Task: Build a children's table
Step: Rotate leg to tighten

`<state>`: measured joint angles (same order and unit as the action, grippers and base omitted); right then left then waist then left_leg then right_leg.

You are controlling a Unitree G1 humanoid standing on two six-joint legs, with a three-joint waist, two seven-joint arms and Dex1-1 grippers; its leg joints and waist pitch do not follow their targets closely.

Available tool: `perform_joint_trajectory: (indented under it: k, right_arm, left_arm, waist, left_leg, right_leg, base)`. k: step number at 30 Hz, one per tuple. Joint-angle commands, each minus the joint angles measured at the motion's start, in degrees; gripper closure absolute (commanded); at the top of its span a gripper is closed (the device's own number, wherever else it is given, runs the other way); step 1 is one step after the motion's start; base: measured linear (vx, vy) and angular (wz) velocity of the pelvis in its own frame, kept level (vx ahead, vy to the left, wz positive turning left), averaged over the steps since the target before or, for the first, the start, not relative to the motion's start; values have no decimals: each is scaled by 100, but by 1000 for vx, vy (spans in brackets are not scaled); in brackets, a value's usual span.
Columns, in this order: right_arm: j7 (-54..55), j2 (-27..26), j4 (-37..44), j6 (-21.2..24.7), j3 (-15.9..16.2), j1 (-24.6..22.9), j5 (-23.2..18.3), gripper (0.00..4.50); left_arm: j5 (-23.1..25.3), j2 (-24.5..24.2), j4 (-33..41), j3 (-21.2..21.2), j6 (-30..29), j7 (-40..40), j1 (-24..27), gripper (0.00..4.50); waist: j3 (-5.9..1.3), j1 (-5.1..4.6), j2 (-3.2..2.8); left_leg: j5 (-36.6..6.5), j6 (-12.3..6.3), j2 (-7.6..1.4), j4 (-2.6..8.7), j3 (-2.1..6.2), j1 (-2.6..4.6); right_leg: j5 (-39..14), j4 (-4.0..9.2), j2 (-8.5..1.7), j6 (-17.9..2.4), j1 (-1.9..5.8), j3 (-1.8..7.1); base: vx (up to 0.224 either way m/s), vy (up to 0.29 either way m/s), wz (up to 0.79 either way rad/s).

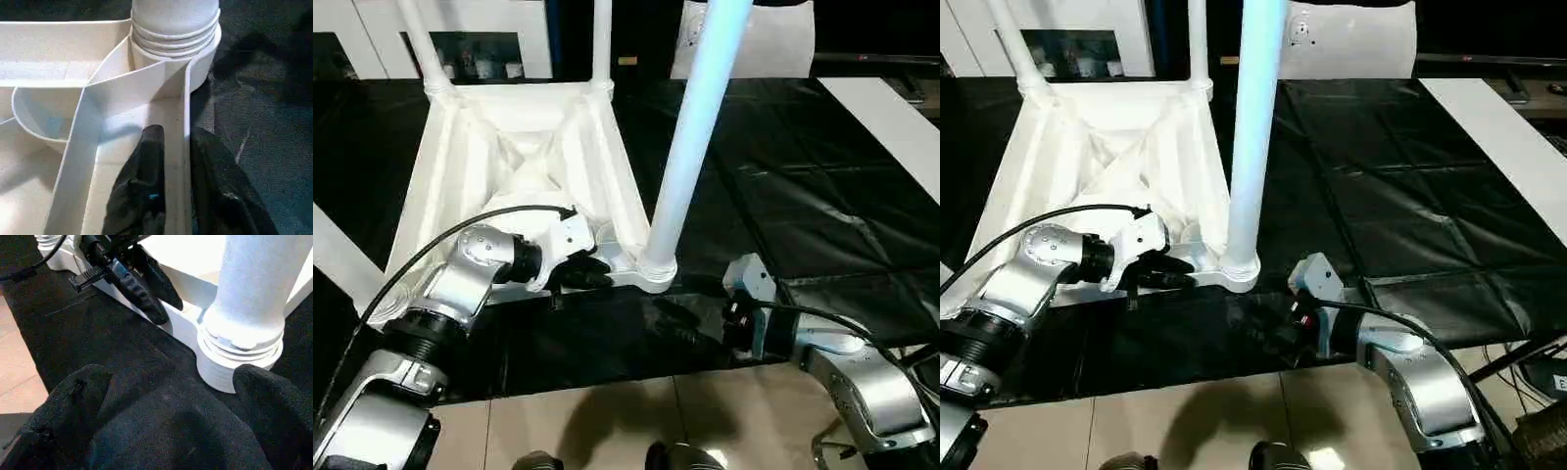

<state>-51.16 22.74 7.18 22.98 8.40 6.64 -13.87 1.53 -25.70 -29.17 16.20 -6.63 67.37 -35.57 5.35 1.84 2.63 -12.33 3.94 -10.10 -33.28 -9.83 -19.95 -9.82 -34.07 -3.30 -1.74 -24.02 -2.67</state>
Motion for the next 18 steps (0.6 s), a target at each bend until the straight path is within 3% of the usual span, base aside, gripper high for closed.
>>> perform_joint_trajectory:
  k: [1,5,8,14,18]
  right_arm:
    - [-16,74,120,-57,-4,-4,-56,0]
    - [-12,45,83,-109,-75,69,-133,0]
    - [-48,41,-89,-221,-228,274,-219,0]
    - [-383,186,-575,-496,-328,705,-269,0]
    - [-1020,358,-923,-767,-188,971,-354,0]
  left_arm:
    - [-33,55,-182,-9,56,-9,8,398]
    - [-111,69,-240,22,80,196,1,436]
    - [-352,116,-214,32,325,616,58,446]
    - [-345,94,-109,326,539,1116,108,446]
    - [-130,12,-209,611,777,1399,46,446]
  waist:
    - [-351,14,-12]
    - [-342,22,-11]
    - [-368,10,-2]
    - [-409,38,-17]
    - [-417,75,-13]
  left_leg:
    - [-393,-492,-283,352,55,-20]
    - [-525,-450,-288,360,59,-21]
    - [-446,-452,-285,350,61,-15]
    - [-21,-658,-291,308,33,6]
    - [-126,-727,-294,292,33,12]
  right_leg:
    - [-924,353,-461,-1266,359,297]
    - [-1170,375,-477,-1222,362,299]
    - [-1065,354,-471,-1230,369,299]
    - [-196,241,-467,-1539,381,301]
    - [-276,239,-481,-1631,395,286]
  base:
    - [0,0,0]
    - [0,0,0]
    - [0,0,0]
    - [0,0,0]
    - [0,0,0]
